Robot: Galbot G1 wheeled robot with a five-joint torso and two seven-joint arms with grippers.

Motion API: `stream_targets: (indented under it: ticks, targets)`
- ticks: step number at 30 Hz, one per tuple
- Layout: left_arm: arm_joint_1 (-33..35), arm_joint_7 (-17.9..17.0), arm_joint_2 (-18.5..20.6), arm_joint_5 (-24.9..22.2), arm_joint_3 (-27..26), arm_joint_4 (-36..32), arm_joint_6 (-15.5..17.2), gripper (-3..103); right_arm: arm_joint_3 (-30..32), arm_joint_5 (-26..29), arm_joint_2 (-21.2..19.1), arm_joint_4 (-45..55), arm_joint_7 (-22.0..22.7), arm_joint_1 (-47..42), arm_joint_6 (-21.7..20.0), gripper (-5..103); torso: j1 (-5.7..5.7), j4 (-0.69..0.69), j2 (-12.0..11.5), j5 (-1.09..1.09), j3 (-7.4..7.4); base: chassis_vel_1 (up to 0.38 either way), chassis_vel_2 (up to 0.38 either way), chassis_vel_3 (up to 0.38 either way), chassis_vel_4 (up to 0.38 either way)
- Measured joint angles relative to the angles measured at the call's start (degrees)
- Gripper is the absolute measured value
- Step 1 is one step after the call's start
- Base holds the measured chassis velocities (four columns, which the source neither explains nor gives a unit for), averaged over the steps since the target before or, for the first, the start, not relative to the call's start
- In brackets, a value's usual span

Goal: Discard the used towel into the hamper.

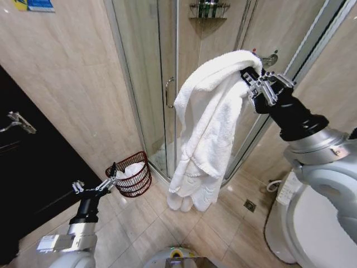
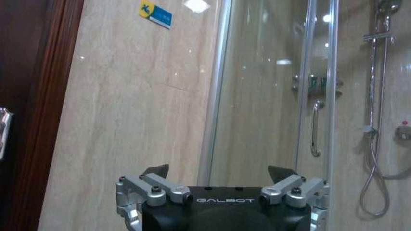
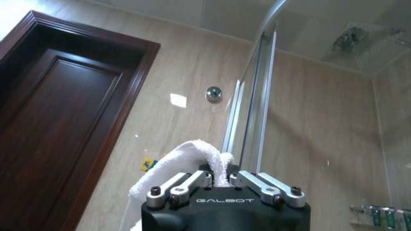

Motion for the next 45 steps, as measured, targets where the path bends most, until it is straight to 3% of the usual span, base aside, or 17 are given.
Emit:
stream_targets:
  ticks: [24, 45]
  targets:
    - [0.00, 0.00, 0.00, 0.00, 0.00, 0.00, 0.00, 100, 0.22, 0.45, -0.05, -0.01, 0.15, 0.07, 0.03, 10, 3.19, 0.00, 6.97, 0.00, 3.80, 0.000, 0.000, 0.000, 0.000]
    - [0.00, 0.00, 0.00, 0.00, 0.00, 0.00, 0.00, 100, 1.56, 0.34, 0.26, 0.54, 0.13, -1.74, 0.08, 10, 3.08, 0.00, 6.74, 0.00, 3.68, 0.004, 0.003, 0.005, 0.006]
